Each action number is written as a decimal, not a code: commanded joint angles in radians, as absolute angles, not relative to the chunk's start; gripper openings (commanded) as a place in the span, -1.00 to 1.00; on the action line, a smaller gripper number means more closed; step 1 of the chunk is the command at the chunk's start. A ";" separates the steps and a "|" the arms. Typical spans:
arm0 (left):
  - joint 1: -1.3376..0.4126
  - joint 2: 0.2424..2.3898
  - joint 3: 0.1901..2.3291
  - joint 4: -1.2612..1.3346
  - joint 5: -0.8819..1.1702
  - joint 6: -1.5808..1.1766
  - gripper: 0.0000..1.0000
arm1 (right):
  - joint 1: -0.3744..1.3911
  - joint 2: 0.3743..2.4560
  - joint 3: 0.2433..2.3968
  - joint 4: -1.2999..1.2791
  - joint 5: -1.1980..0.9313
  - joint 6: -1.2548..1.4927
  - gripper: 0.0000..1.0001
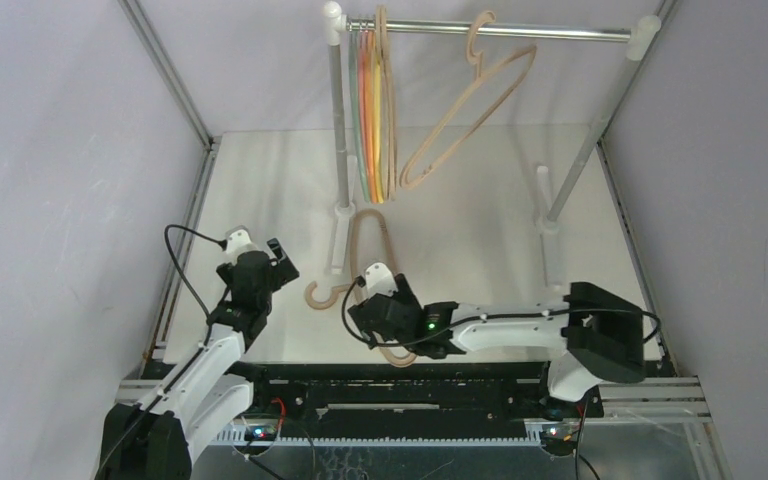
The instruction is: Organize the hangers
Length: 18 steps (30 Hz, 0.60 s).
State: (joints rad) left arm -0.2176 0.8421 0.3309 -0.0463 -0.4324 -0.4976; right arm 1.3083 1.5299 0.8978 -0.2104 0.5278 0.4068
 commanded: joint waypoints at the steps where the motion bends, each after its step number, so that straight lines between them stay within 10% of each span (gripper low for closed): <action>1: -0.211 0.810 0.370 -0.012 -0.421 -0.497 0.99 | 1.306 1.606 0.979 -0.122 0.442 0.405 0.78; 14: -0.210 0.771 0.355 -0.011 -0.407 -0.505 0.99 | 1.256 1.802 1.074 -0.166 0.408 0.443 0.50; 18: -0.211 0.771 0.353 -0.007 -0.405 -0.505 0.99 | 1.245 1.840 1.100 -0.211 0.405 0.473 0.11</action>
State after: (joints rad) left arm -0.2173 0.7841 0.3309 -0.0452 -0.4129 -0.4984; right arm 1.2560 1.8202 1.0462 -0.1738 0.3786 0.4290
